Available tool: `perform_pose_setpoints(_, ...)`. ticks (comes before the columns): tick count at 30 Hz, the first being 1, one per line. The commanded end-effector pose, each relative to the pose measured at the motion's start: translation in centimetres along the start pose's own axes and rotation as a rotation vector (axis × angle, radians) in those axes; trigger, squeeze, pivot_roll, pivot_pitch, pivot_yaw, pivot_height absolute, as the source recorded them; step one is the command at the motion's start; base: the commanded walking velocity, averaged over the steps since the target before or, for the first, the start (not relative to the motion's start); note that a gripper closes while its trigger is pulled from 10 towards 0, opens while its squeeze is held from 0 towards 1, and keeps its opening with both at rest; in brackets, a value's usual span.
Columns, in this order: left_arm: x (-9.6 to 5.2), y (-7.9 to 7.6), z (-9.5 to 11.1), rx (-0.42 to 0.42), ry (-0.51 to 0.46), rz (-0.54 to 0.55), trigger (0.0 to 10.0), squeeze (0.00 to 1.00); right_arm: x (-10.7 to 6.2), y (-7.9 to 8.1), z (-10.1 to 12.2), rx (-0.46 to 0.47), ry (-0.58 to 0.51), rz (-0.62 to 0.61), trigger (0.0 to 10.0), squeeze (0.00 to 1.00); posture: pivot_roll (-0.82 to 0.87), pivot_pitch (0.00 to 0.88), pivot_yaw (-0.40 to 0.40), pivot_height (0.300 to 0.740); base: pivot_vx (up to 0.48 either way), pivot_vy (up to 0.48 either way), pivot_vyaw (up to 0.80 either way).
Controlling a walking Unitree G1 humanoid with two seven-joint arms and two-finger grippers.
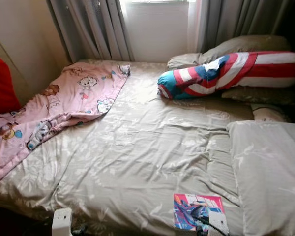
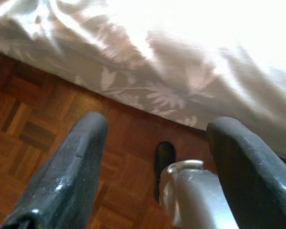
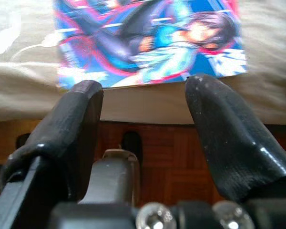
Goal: Clean up the room
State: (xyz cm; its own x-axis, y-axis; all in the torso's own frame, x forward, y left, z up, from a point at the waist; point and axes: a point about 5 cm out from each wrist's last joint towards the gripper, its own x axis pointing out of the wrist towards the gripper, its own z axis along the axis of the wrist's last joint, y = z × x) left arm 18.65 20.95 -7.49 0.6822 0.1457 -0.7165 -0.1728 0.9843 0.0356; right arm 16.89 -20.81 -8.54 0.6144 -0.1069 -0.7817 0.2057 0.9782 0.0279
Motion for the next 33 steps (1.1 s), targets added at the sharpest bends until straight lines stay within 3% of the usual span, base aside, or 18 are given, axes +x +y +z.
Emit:
perform_pose_setpoints(1, -0.17, 0.55, -0.60, 0.012, 0.026, 0.013, 10.0, 0.00, 0.10, 0.83, 0.13, 0.006, -0.006, 0.022, 10.0, 0.00, -0.05, 0.051, 0.018, 0.740, 0.000, 0.330, 0.00)
perform_pose_setpoints(14, -0.19, 0.54, -0.64, 0.013, 0.027, 0.016, 10.0, 0.00, 0.10, 0.77, 0.13, 0.007, -0.003, 0.024, 10.0, 0.00, -0.05, 0.047, 0.020, 0.740, 0.000, 0.327, 0.00)
perform_pose_setpoints(33, -0.25, 0.45, -0.84, 0.013, 0.030, 0.016, 10.0, 0.00, 0.09, 0.68, 0.10, 0.001, 0.000, 0.032, 10.0, 0.00, -0.05, 0.020, 0.022, 0.740, 0.000, 0.480, 0.00)
